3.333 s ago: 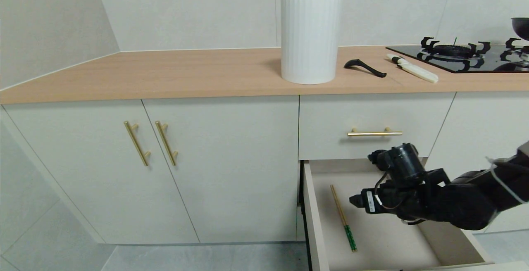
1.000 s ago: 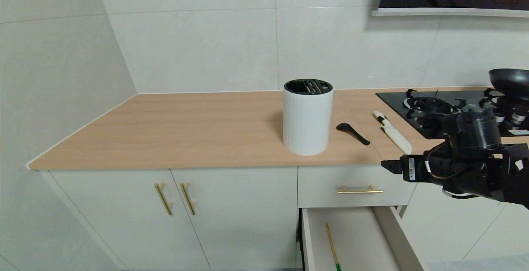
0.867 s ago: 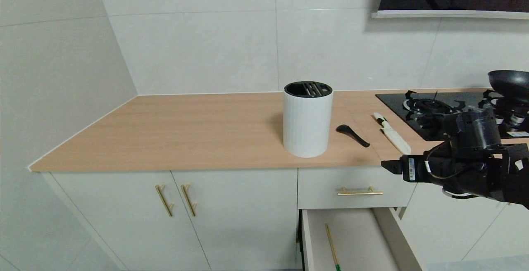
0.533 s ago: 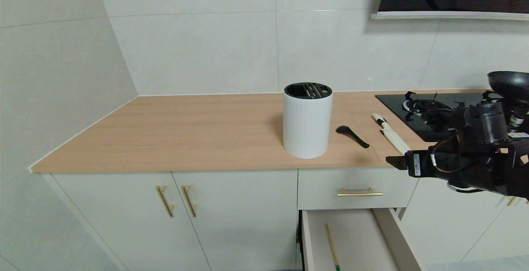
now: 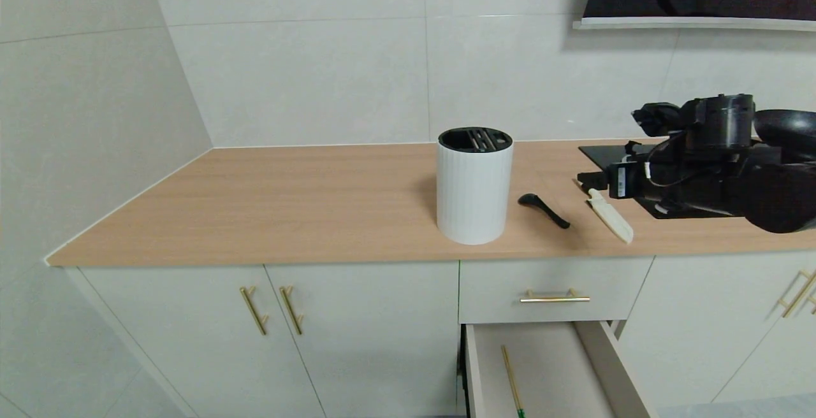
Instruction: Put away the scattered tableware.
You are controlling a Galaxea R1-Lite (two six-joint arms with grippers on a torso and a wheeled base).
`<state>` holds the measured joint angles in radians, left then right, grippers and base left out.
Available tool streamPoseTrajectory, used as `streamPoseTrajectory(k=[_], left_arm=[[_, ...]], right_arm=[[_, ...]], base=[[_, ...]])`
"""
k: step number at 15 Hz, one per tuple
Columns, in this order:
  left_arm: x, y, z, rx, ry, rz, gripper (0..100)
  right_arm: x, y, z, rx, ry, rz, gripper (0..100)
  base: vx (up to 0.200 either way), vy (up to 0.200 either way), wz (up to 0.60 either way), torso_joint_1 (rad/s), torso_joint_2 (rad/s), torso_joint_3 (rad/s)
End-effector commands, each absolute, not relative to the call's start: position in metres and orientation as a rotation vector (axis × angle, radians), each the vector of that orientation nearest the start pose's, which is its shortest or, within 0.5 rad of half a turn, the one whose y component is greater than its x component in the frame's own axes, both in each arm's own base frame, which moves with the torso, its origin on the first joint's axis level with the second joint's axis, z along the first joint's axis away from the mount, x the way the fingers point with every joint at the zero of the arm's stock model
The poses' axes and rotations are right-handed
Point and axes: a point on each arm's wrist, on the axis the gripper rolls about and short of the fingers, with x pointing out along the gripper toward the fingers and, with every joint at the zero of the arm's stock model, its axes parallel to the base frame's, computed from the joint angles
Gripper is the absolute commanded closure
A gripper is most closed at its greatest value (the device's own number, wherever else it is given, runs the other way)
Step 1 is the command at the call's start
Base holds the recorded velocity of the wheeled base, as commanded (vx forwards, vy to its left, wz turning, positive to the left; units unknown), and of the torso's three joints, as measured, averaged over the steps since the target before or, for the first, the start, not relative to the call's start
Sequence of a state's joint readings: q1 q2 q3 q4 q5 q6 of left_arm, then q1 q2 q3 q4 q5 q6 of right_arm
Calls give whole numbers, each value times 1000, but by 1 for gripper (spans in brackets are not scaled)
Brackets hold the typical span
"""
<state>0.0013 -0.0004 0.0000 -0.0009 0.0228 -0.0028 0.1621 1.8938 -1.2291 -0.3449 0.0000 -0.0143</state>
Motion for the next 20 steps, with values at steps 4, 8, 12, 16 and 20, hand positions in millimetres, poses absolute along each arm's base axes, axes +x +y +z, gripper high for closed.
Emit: streamPoseTrajectory(k=[4,8,12,16,20], left_arm=[[-23,0,76,-3,-2,25,0],[-23,0,76,-3,-2,25,0],[-23,0,76,-3,-2,25,0],[-23,0,76,-3,-2,25,0],[-23,0,76,-3,-2,25,0]], right_arm=[[425,71,144,-82,372,306,0],[440,78,111,-93,356,334,0],[459,77,79,-115,398,327,0],[464,78,64,-117,420,332,0],[469,71,65,-114,409,315,0]], base=[[0,0,0,0,0,0],[0,0,0,0,0,0],[0,0,0,0,0,0],[0,0,0,0,0,0],[0,0,0,0,0,0]])
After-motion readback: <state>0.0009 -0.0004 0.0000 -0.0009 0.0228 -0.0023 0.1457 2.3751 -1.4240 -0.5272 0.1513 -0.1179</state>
